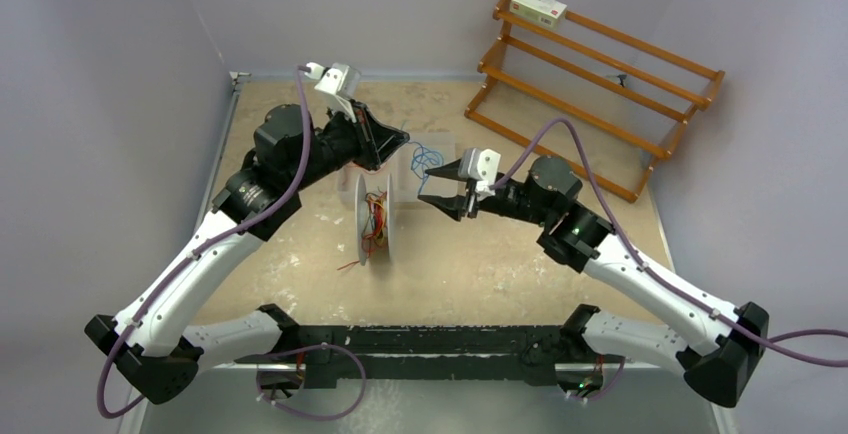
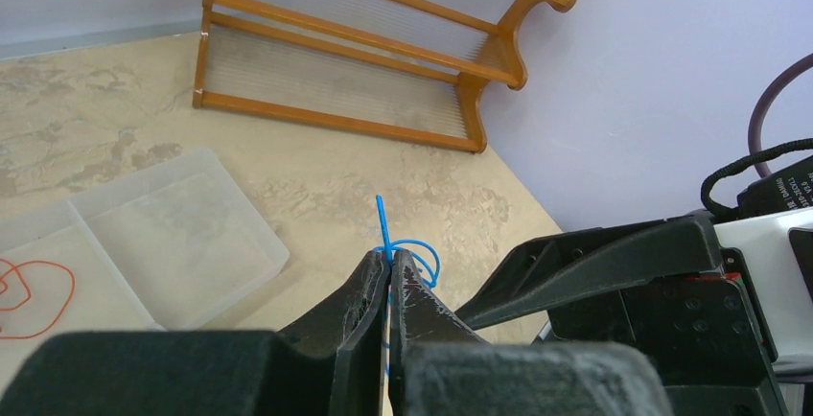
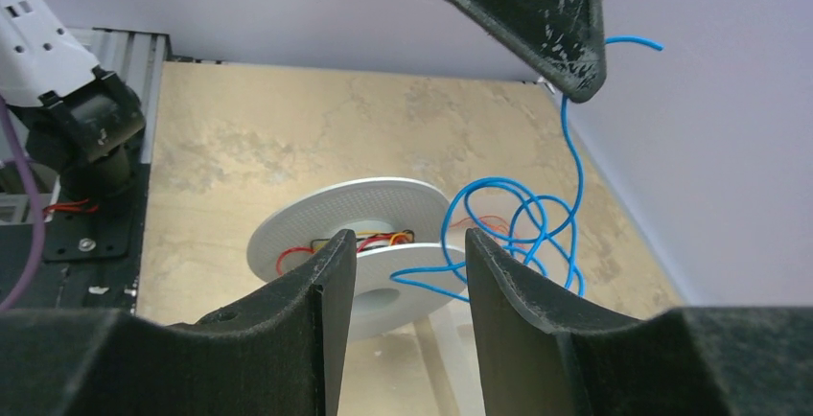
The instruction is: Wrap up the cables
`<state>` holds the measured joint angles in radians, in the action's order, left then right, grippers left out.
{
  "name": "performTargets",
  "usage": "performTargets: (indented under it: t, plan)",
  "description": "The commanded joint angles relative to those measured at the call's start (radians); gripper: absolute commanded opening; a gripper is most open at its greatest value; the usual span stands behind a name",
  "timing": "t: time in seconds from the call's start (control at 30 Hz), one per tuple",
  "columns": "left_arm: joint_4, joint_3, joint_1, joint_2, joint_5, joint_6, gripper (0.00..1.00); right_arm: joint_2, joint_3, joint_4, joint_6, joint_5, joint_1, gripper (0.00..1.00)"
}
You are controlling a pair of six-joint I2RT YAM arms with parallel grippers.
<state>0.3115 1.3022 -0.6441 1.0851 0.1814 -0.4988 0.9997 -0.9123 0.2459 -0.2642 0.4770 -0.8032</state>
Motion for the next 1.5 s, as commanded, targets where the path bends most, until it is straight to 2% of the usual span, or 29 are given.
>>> performTargets:
  t: [0.0, 0.23, 0.4, 0.47, 0.6, 0.73, 0.9, 1.07, 1.37, 1.47]
  plan:
    - [-0.027, 0.006, -0.002, -0.023, -0.01, -0.019, 0.0, 0.022, -0.08, 0.052, -0.031, -0.041, -0.007, 0.48]
    - [-0.027, 0.011, -0.003, -0.021, 0.0, -0.022, 0.0, 0.072, -0.094, 0.068, -0.024, -0.062, -0.013, 0.47]
    - [-0.024, 0.012, -0.003, -0.022, -0.004, -0.022, 0.0, 0.111, -0.099, 0.071, -0.027, -0.09, -0.017, 0.41]
    - [-0.02, 0.013, -0.003, -0.024, -0.007, -0.023, 0.0, 0.118, -0.102, 0.07, -0.028, -0.096, -0.019, 0.31]
    - [-0.006, 0.01, -0.002, -0.032, -0.034, -0.017, 0.0, 0.111, -0.124, 0.026, -0.02, -0.099, -0.024, 0.0]
    - [0.011, 0.008, -0.002, -0.045, -0.108, -0.009, 0.0, 0.043, -0.122, -0.011, 0.015, -0.102, -0.024, 0.0]
    - [0.059, 0.01, -0.003, -0.078, -0.243, 0.0, 0.0, -0.122, -0.064, -0.054, 0.065, -0.162, -0.024, 0.0]
    - [0.065, 0.005, -0.003, -0.112, -0.287, 0.01, 0.0, -0.252, 0.012, -0.099, 0.126, -0.25, -0.024, 0.0]
    - [0.092, 0.009, -0.003, -0.171, -0.422, 0.042, 0.0, -0.386, 0.101, -0.147, 0.256, -0.38, -0.024, 0.0]
    - [0.089, 0.011, -0.003, -0.192, -0.458, 0.054, 0.0, -0.386, 0.098, -0.221, 0.298, -0.38, -0.024, 0.0]
